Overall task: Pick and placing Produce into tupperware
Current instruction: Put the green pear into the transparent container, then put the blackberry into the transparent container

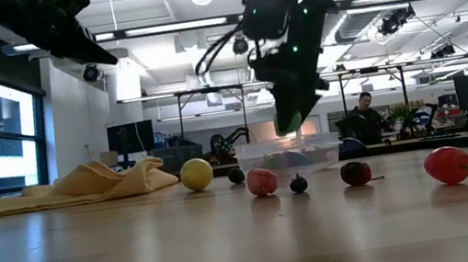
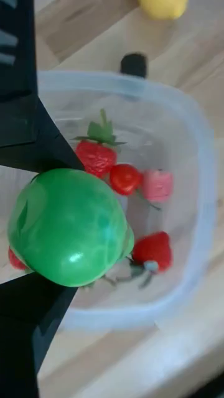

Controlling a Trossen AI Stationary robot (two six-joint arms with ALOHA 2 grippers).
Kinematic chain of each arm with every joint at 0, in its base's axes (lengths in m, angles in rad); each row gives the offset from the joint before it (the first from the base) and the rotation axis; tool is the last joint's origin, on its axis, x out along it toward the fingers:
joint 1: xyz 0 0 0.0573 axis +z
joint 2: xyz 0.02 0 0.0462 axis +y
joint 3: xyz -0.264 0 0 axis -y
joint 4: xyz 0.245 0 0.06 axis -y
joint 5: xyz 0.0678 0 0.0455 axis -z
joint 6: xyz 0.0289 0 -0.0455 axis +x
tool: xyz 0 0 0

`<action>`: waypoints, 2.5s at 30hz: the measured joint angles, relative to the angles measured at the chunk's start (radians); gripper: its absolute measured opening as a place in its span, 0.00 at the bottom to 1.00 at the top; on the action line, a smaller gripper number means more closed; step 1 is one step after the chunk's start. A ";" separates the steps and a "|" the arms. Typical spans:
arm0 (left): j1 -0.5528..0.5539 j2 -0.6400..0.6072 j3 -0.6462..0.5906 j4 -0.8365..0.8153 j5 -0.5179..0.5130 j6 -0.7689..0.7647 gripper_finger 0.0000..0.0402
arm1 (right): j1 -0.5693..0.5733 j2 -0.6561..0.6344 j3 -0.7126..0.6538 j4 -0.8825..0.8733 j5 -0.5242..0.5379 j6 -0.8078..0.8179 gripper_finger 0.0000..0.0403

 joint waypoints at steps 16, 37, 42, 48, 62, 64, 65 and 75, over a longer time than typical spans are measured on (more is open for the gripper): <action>0.000 0.000 0.000 0.000 0.000 0.000 0.01 | 0.032 0.071 0.000 -0.019 -0.050 0.022 0.52; 0.000 0.000 0.000 0.000 0.000 0.000 0.01 | 0.037 0.071 0.000 -0.003 -0.046 -0.015 0.58; 0.000 0.000 0.000 0.000 0.000 0.000 0.01 | 0.037 0.070 0.000 -0.003 -0.045 -0.016 0.60; 0.000 0.000 0.000 0.000 0.000 0.000 0.01 | 0.037 0.075 0.000 0.004 -0.038 -0.017 0.66; 0.000 0.000 0.000 0.000 0.000 0.000 0.01 | 0.037 0.046 0.000 0.058 -0.011 -0.042 0.69; 0.000 0.000 0.000 0.000 0.000 0.000 0.01 | 0.041 0.029 0.000 0.060 -0.009 -0.042 0.69; 0.000 0.000 0.000 0.000 0.000 0.000 0.01 | 0.044 0.020 0.000 0.060 -0.009 -0.042 0.69; 0.000 0.000 0.000 0.000 0.000 0.000 0.01 | 0.179 -0.036 0.000 0.212 -0.002 -0.213 0.68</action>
